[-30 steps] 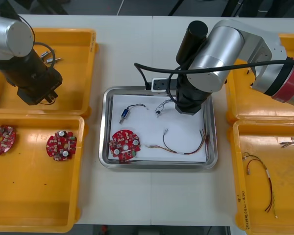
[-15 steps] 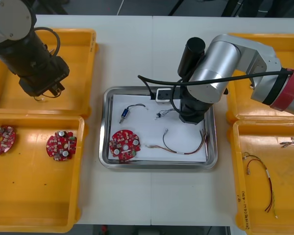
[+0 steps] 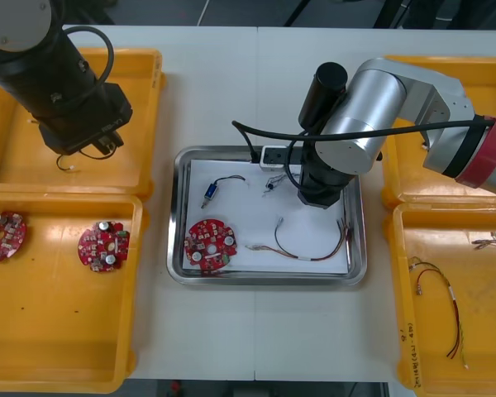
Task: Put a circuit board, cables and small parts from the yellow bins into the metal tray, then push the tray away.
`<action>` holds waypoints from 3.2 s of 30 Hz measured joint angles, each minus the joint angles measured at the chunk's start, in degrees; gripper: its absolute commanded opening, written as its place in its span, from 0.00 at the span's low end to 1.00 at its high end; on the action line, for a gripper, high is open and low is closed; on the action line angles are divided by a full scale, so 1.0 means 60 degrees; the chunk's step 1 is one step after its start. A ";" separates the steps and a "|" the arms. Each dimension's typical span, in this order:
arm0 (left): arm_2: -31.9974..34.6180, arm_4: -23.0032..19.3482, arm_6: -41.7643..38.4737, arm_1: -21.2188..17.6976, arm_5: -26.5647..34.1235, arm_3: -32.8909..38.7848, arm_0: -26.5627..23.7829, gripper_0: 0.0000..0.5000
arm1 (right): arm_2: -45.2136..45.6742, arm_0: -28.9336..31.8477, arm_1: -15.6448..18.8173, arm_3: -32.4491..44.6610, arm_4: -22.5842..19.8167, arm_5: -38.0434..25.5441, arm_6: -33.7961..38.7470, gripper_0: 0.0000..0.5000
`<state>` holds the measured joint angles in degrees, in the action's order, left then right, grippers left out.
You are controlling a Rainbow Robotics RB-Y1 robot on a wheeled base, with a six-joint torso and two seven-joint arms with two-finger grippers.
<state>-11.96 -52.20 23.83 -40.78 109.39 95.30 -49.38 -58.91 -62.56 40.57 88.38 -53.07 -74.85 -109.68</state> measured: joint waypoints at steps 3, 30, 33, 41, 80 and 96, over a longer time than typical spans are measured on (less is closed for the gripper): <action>0.0000 -0.0256 0.0000 -0.0006 0.0003 0.0089 -0.0104 0.00 | 0.0000 0.0000 0.0000 0.0003 0.0000 -0.0002 0.0007 1.00; 0.0000 -0.0575 0.0021 -0.0223 0.0017 0.0247 -0.0338 0.00 | 0.1772 -0.0003 0.0272 0.1724 -0.0916 -0.3172 0.1003 1.00; 0.0000 -0.0575 0.0021 -0.0224 0.0017 0.0247 -0.0338 0.00 | 0.2423 -0.0005 0.0532 0.1751 -0.1596 -0.3833 0.1083 1.00; 0.0000 -0.0575 0.0021 -0.0228 0.0019 0.0247 -0.0339 0.00 | 0.3894 -0.0009 0.1650 0.2256 -0.2756 -0.5222 0.1984 1.00; -0.2026 -0.0328 0.0008 0.0525 -0.0985 0.1288 -0.0760 0.00 | 1.3633 0.7681 0.5174 0.5174 -0.4571 -0.5823 0.7368 1.00; -0.3639 0.0587 0.0008 0.1730 -0.2390 0.0191 -0.1115 0.00 | 1.4714 0.9051 0.4151 0.6086 -0.3465 -0.5825 0.7369 1.00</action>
<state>-33.80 -48.68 23.88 -30.40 95.05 96.44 -56.07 29.38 -8.25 65.47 124.90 -73.86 -109.80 -65.47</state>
